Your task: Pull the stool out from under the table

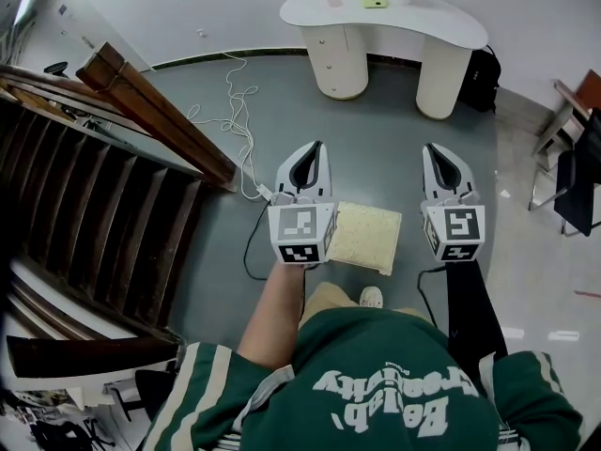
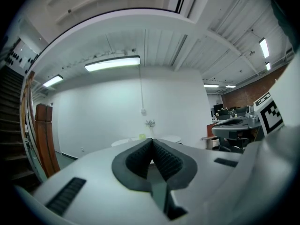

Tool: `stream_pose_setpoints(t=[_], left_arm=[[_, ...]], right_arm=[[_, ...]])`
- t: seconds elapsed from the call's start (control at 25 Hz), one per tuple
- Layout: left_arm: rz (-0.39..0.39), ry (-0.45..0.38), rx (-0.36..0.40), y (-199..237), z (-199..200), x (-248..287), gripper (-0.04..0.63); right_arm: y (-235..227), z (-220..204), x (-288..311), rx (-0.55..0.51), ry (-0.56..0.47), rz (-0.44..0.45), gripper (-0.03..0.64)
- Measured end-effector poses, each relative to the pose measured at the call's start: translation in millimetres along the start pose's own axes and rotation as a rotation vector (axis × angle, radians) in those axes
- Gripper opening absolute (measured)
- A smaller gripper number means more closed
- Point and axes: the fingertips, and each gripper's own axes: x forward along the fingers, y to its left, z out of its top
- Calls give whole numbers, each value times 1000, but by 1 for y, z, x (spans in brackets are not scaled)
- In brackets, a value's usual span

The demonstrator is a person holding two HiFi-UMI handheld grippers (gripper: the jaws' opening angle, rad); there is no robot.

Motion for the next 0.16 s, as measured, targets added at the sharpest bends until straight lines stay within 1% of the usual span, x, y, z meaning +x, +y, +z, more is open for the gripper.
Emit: stream_pose_setpoints(t=[0.16], left_arm=[[-13,16,12,1,-4,1,3]], right_arm=[[1,2,3,-2,-3,2,3]])
